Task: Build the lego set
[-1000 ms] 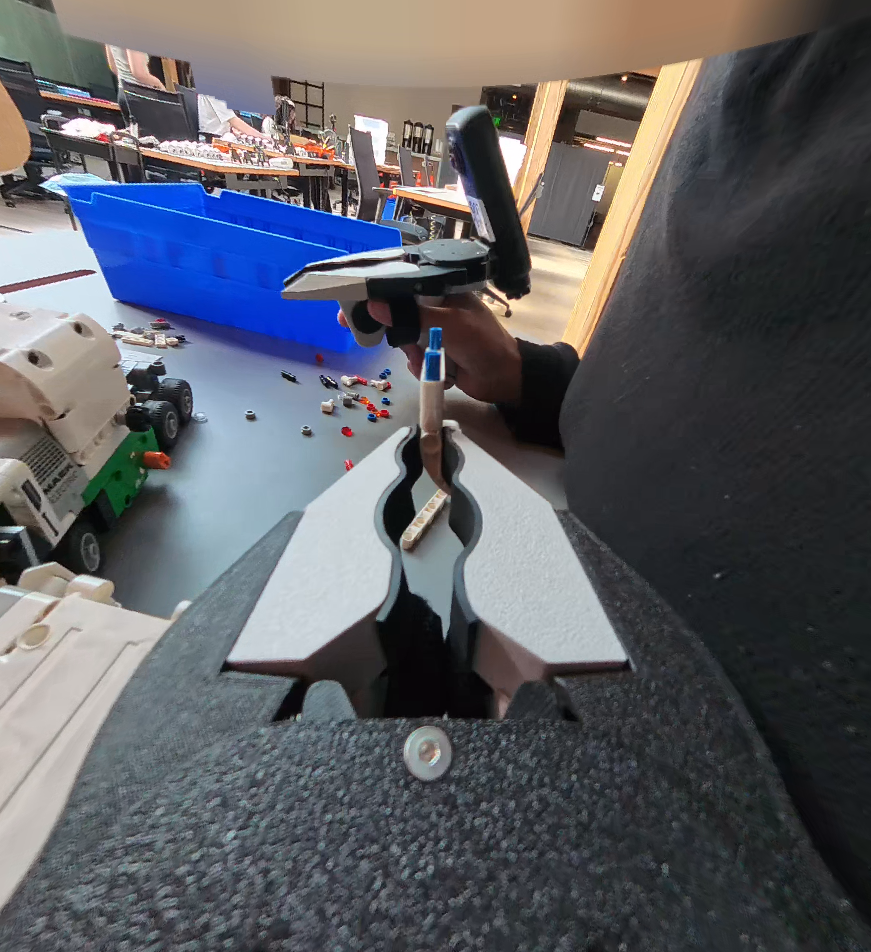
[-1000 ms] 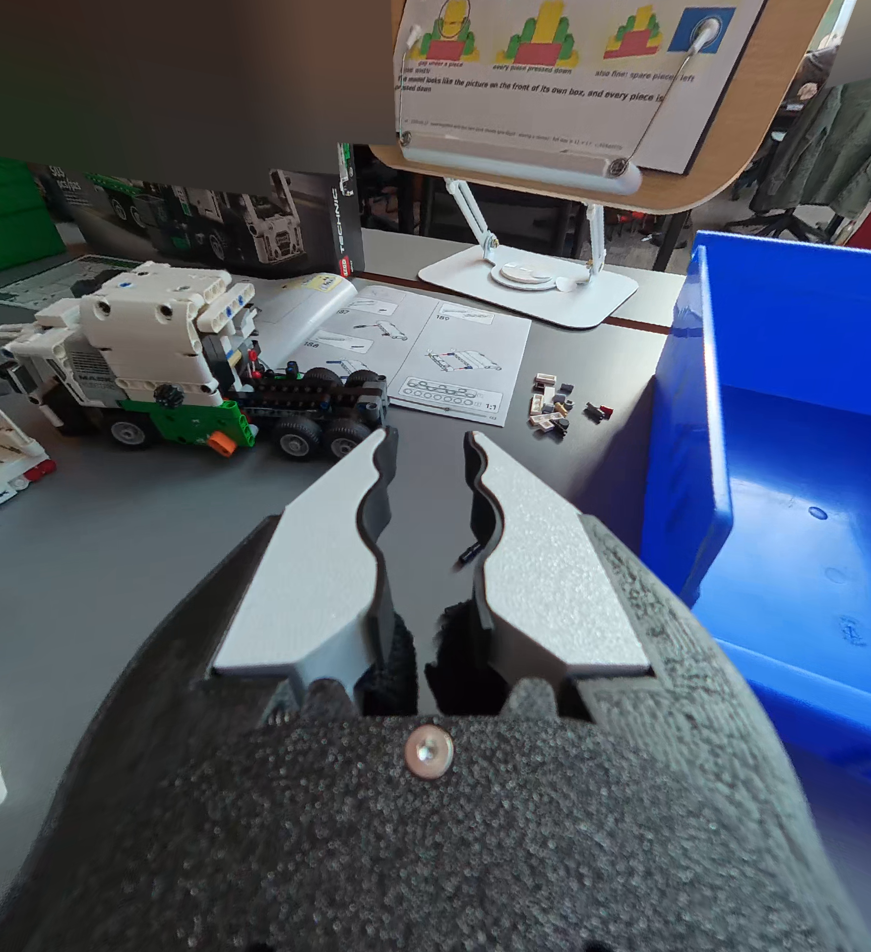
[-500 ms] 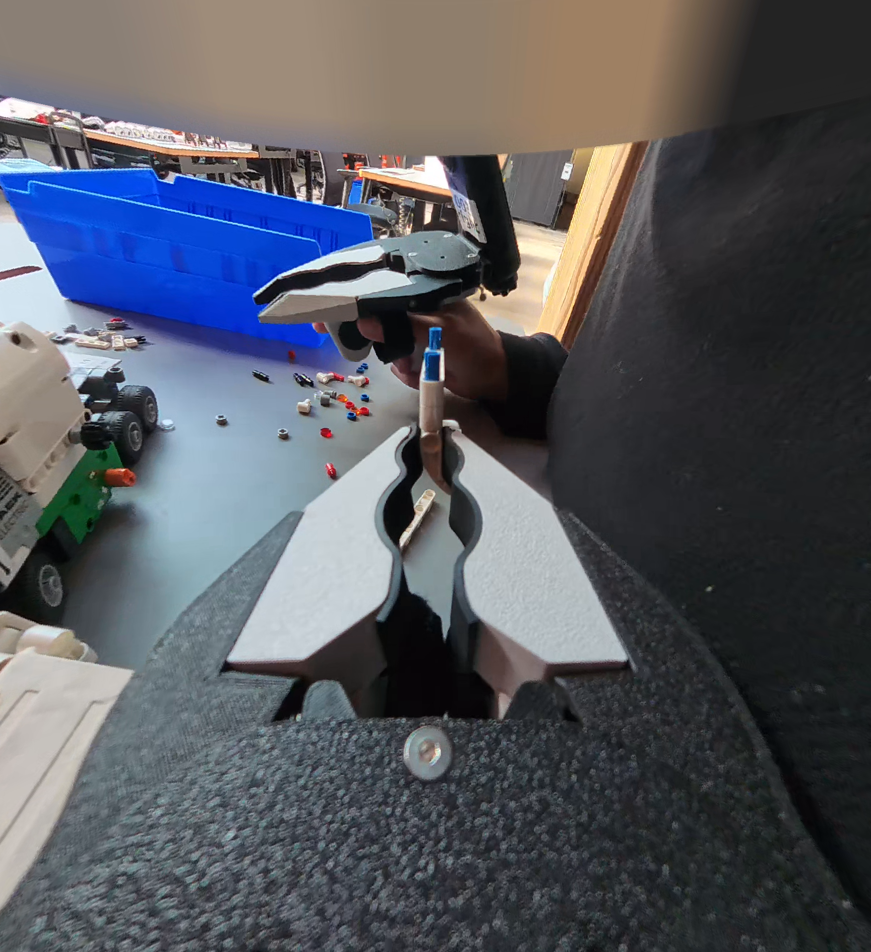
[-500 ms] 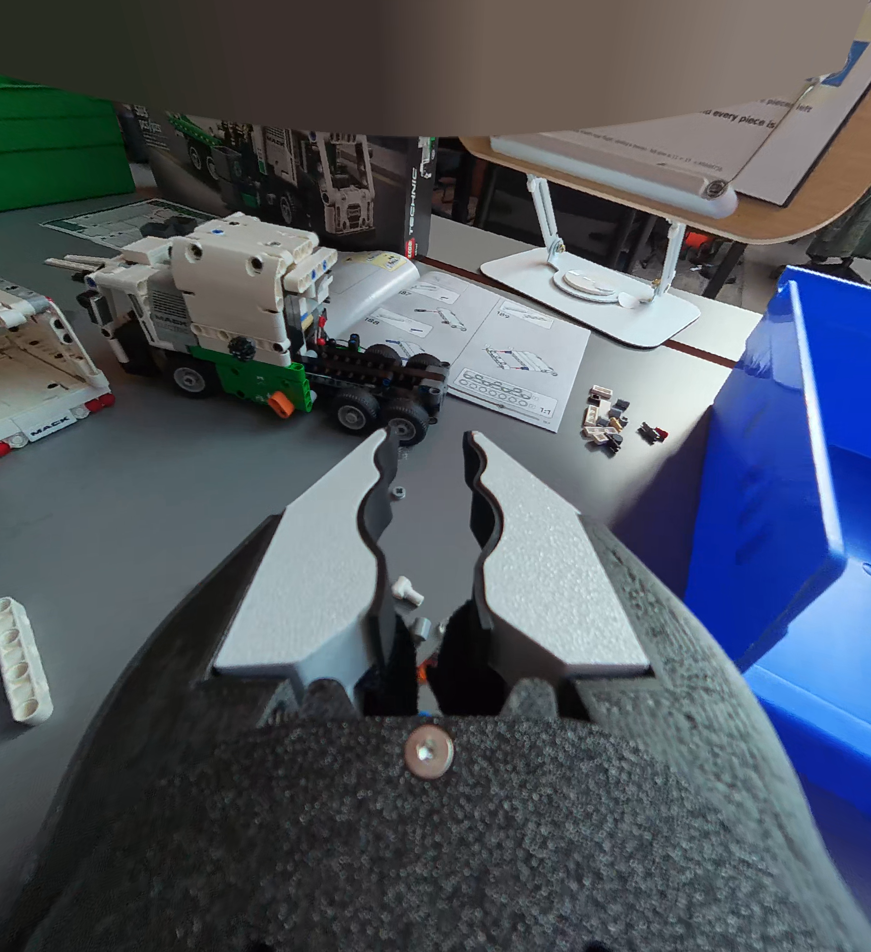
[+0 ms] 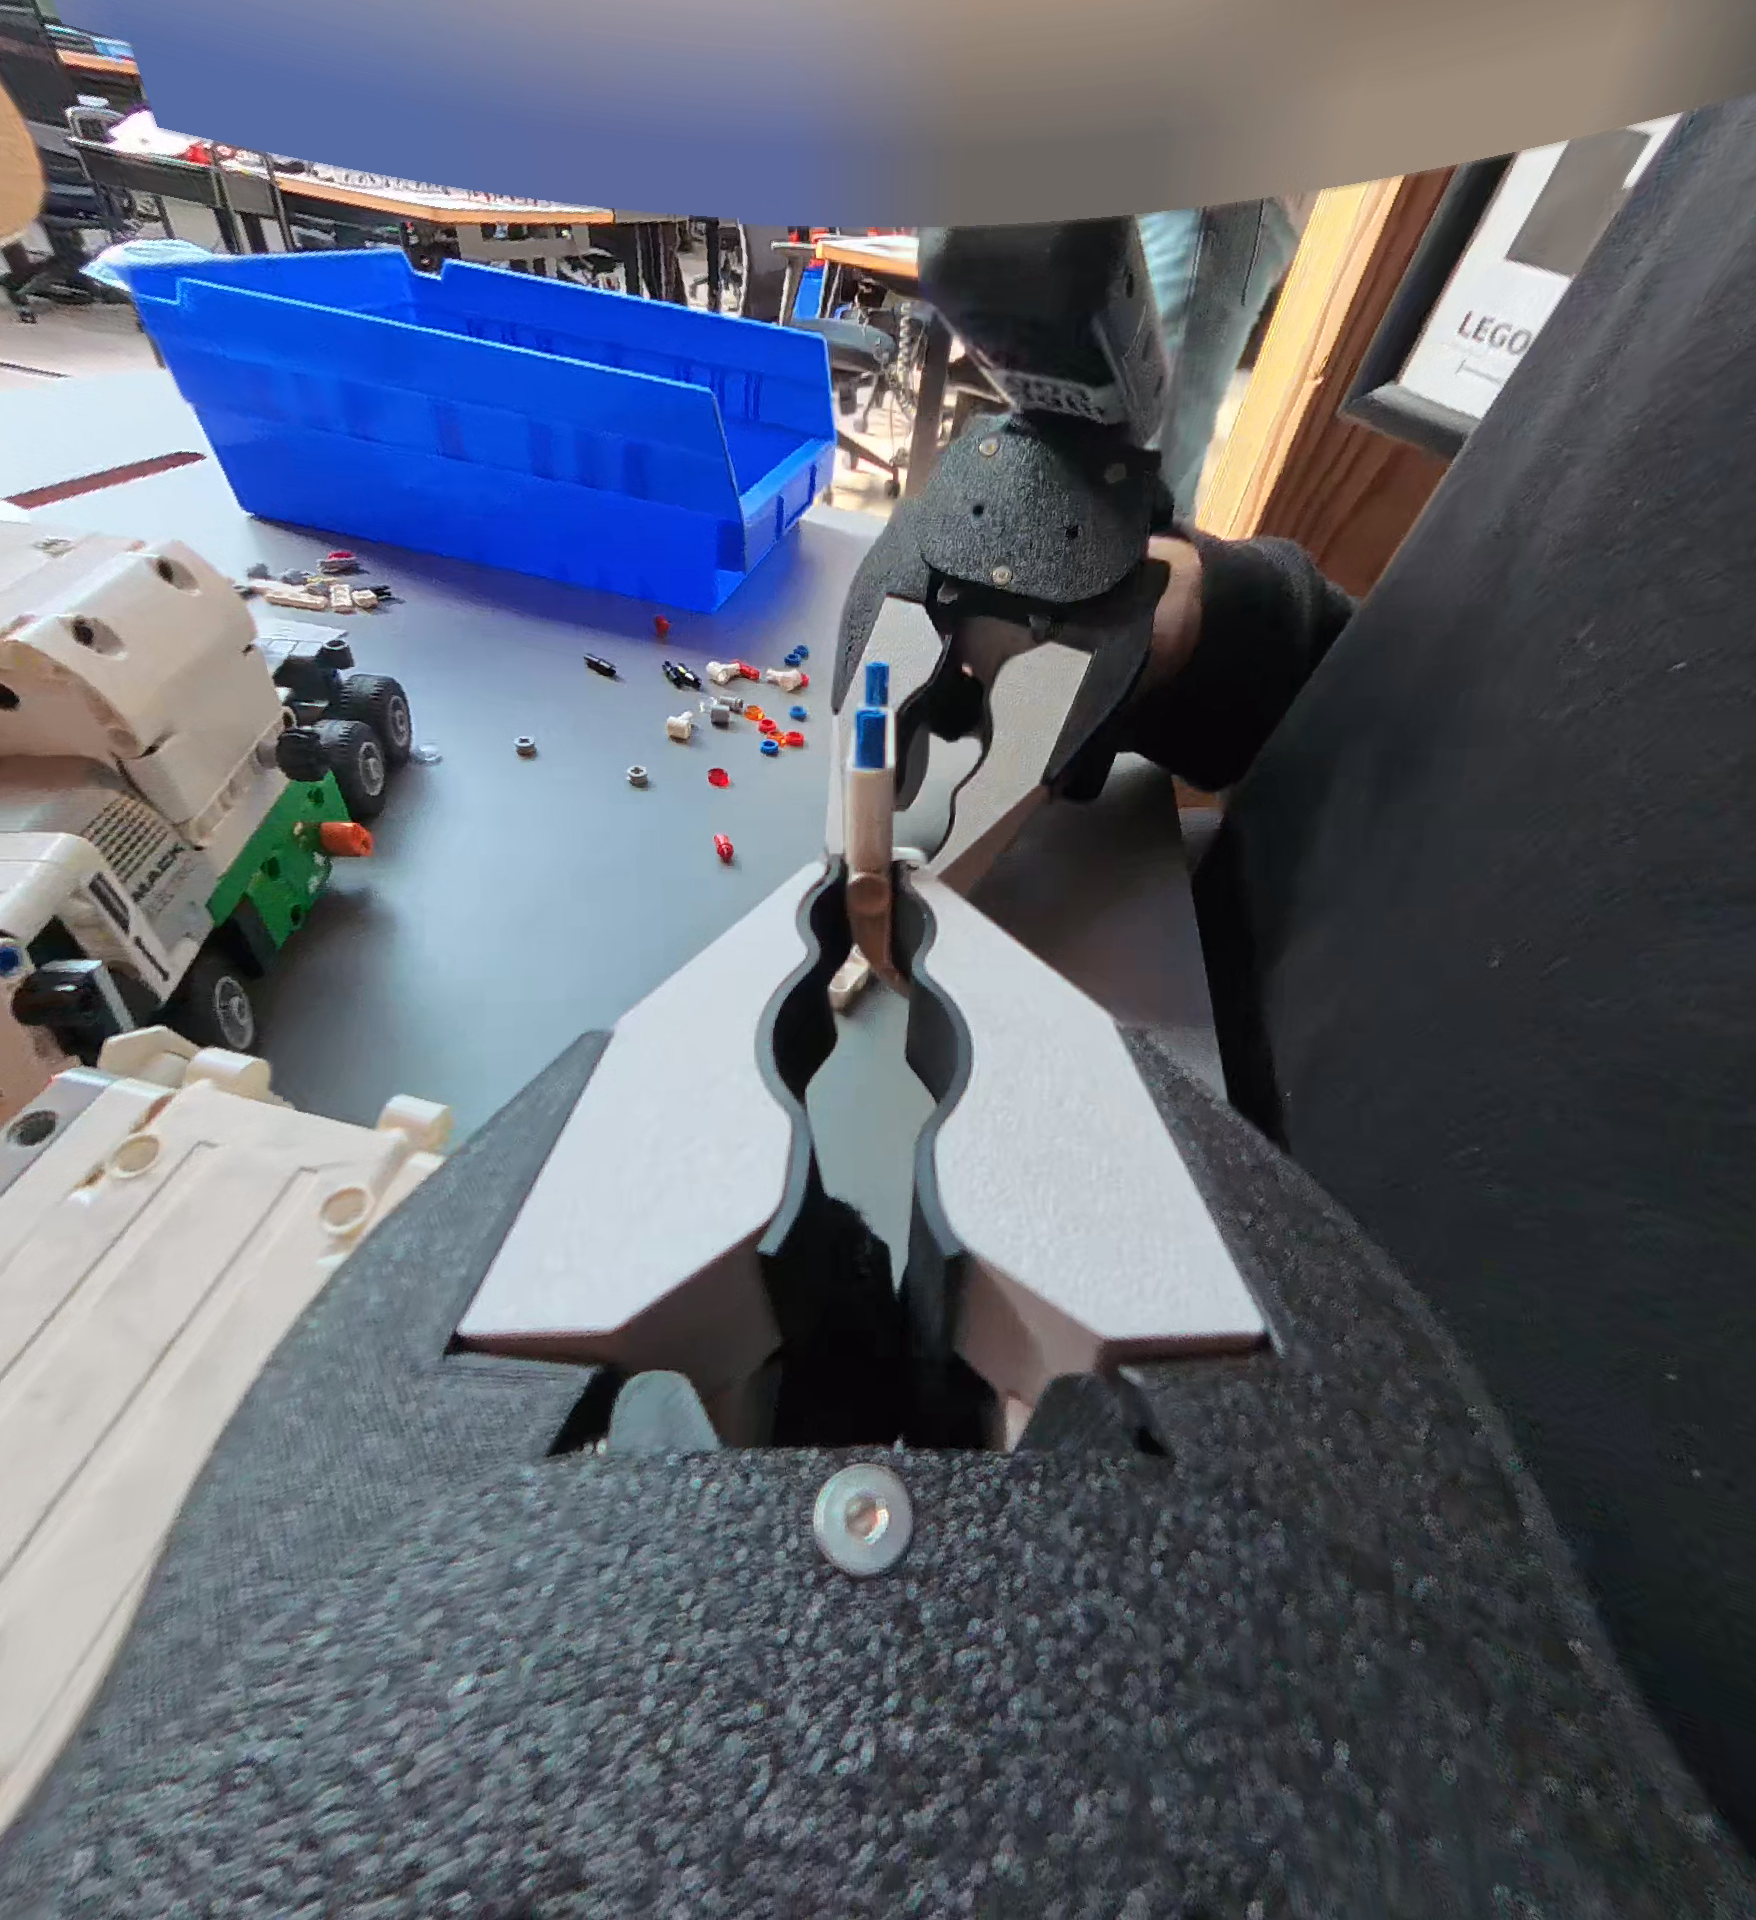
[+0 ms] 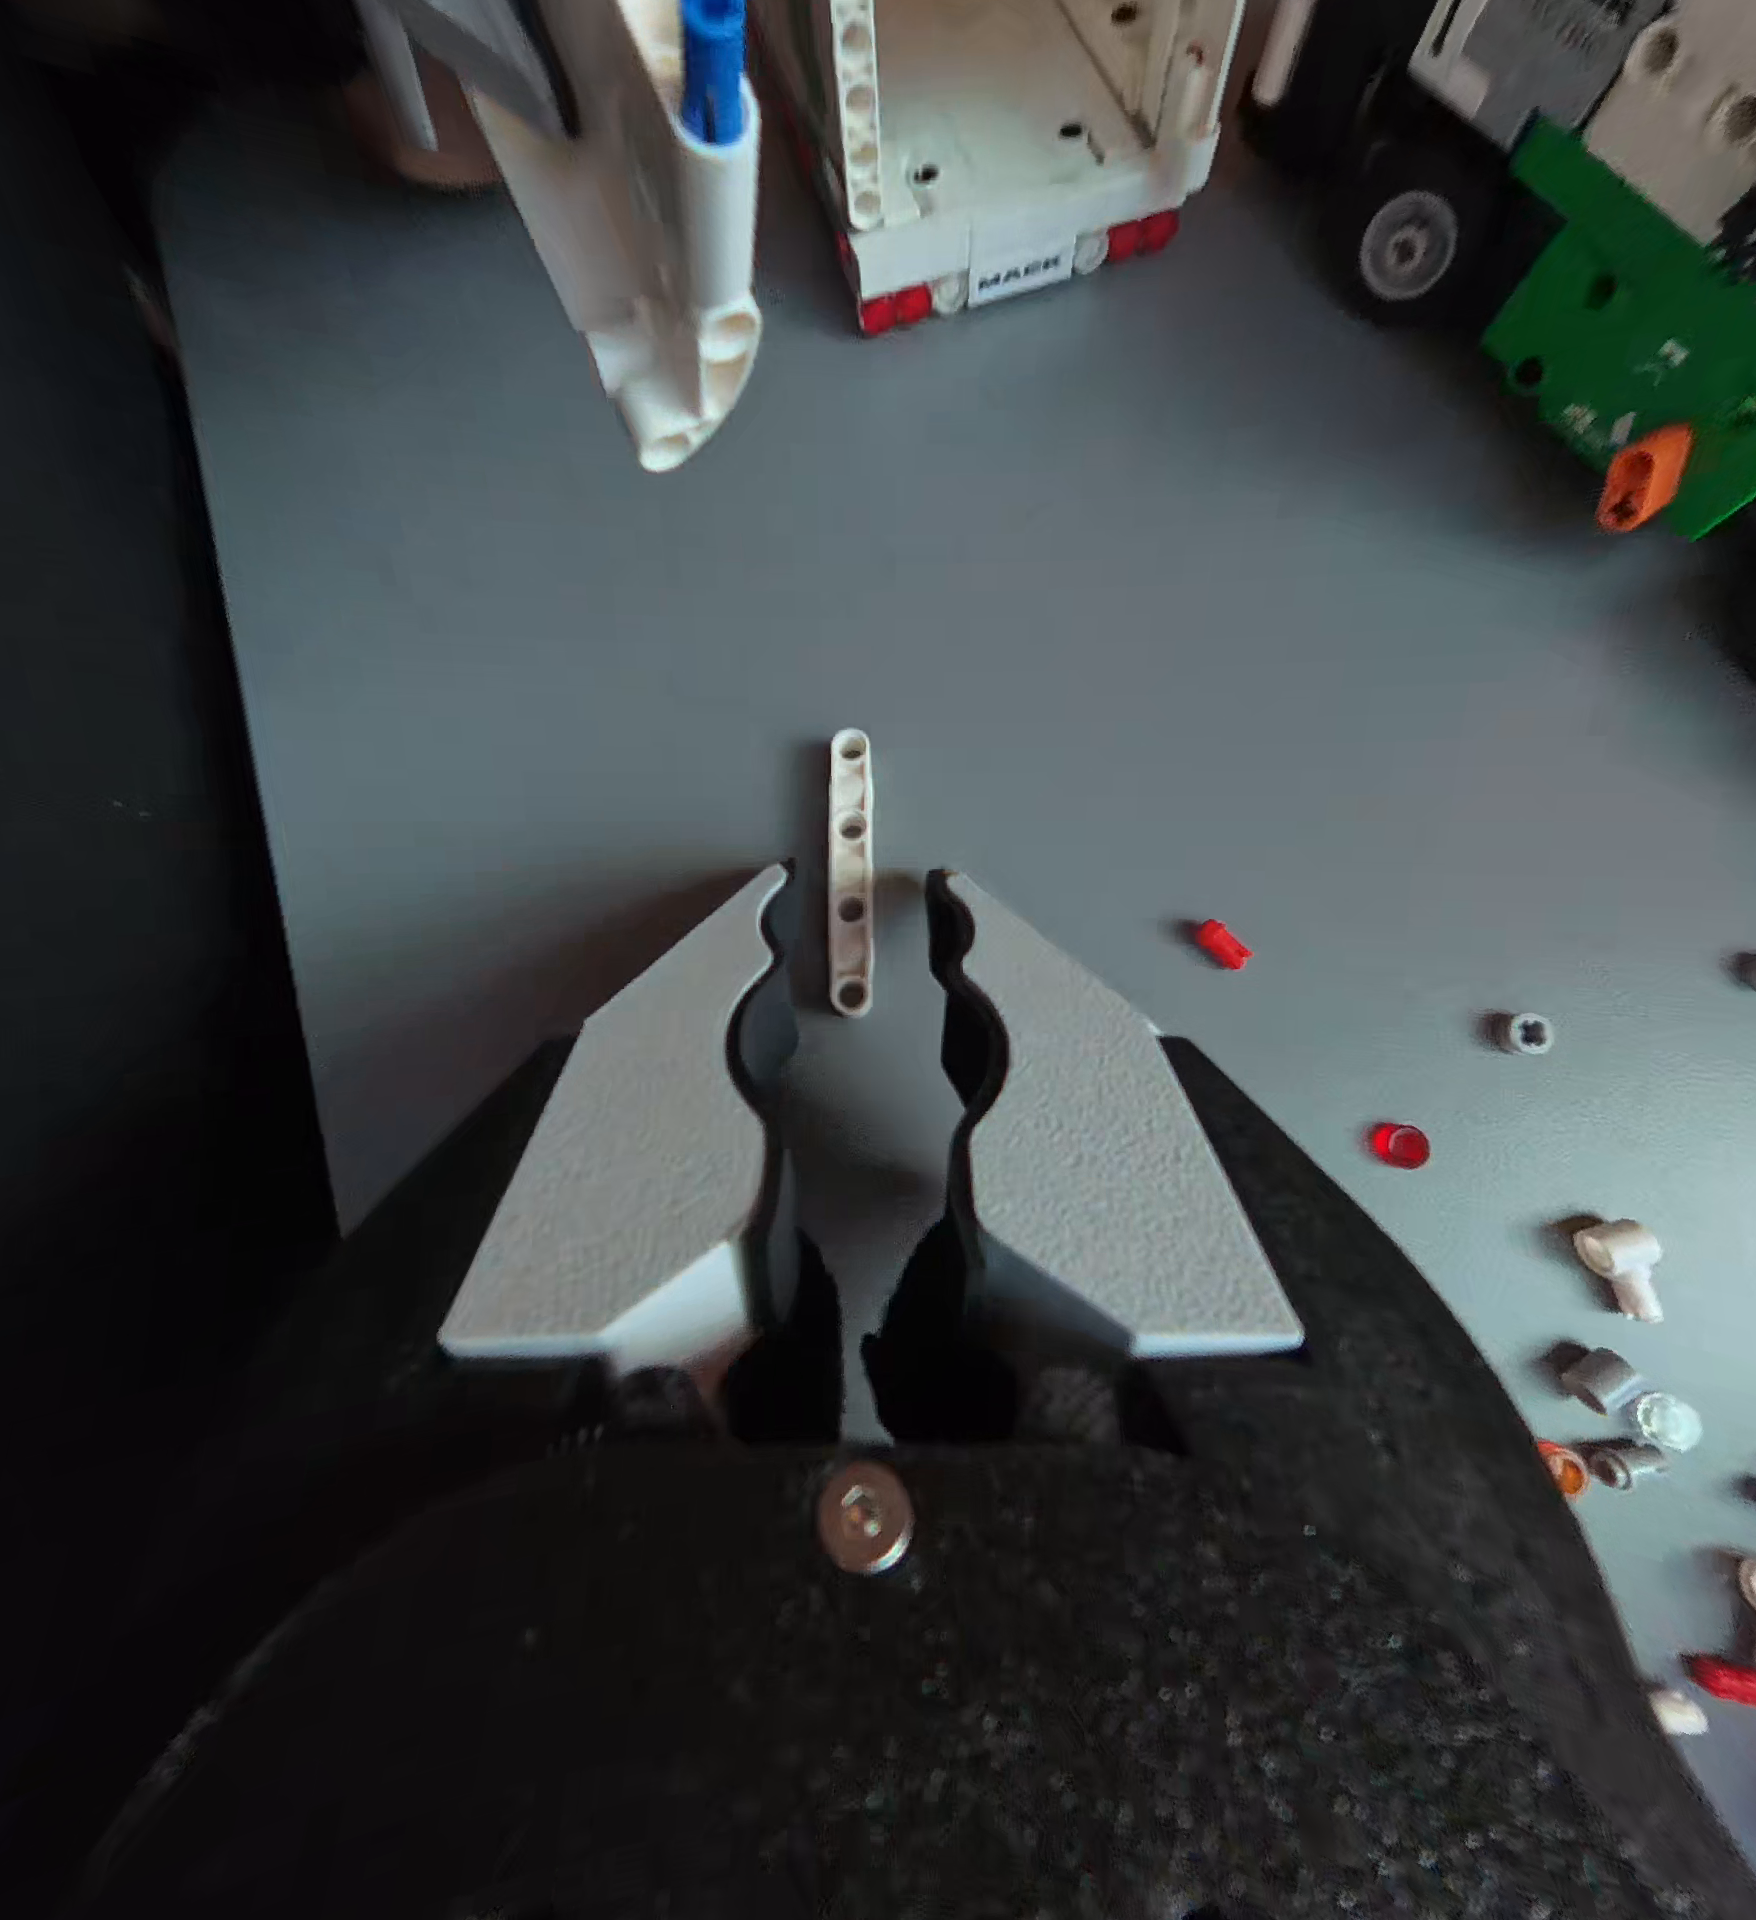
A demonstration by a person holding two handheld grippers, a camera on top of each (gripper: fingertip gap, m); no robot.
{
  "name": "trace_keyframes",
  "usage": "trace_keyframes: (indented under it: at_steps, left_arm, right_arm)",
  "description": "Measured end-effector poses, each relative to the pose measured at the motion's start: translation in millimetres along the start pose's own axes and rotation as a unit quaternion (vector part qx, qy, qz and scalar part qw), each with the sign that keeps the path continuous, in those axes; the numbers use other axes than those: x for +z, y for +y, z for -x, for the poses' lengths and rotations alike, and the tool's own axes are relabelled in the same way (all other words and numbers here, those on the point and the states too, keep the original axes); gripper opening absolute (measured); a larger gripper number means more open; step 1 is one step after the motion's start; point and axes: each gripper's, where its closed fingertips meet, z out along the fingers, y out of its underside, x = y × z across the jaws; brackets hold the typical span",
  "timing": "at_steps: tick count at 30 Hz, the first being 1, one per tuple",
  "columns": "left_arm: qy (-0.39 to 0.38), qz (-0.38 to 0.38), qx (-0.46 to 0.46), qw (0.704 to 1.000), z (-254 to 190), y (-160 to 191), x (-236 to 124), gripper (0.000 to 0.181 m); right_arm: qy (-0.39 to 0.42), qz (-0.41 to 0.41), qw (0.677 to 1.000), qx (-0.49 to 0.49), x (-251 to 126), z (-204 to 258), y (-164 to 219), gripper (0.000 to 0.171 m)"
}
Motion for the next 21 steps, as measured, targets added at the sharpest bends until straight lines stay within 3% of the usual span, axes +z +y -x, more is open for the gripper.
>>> trace_keyframes:
  at_steps: [11, 14, 18, 21]
  left_arm:
    - [-0.018, 0.019, 0.011, 1.000, -1, 8, -11, 0.004]
    - [-0.027, 0.030, -0.002, 0.999, 4, 10, -9, 0.004]
    - [-0.019, 0.057, -0.026, 0.998, 7, 17, -4, 0.004]
    - [-0.021, 0.072, -0.021, 0.997, 6, 22, -1, 0.004]
  right_arm:
    - [0.043, 0.001, 0.997, -0.059, 7, 5, -6, 0.006]
    - [0.113, -0.074, 0.984, -0.120, -6, -2, -35, 0.006]
    - [0.248, -0.201, 0.928, -0.190, -40, -16, -78, 0.006]
    - [0.217, -0.244, 0.922, -0.207, -40, -3, -90, 0.006]
